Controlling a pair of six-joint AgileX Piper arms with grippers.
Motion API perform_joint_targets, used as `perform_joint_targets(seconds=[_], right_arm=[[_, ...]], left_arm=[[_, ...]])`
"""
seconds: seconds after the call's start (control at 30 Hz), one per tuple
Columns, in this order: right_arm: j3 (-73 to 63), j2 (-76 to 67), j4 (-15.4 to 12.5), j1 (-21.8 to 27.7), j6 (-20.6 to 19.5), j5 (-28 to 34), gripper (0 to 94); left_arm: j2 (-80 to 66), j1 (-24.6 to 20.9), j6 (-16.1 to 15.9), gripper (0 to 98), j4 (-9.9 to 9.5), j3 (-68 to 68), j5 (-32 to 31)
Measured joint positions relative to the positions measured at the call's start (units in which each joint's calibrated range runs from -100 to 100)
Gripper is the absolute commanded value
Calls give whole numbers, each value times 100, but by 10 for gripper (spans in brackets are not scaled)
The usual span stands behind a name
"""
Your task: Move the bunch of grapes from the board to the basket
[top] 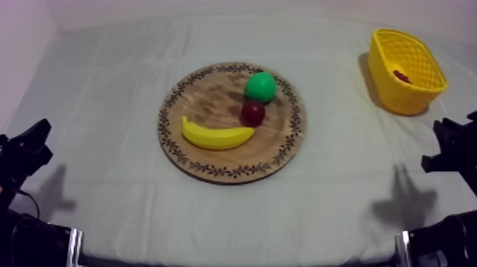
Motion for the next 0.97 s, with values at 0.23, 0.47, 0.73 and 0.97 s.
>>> perform_joint_targets(seconds=[0.23,0.47,0.73,0.97], right_arm=[[27,-529,-506,-36,65,458,12],[24,-549,-444,-141,-258,908,12],[24,-549,-420,-157,221,959,6],[18,-549,-414,-158,537,959,6]], left_arm=[[0,0,4,1,0,0,0],[0,0,4,1,0,0,-6],[0,0,4,1,0,0,-6],[0,0,4,1,0,0,-6]])
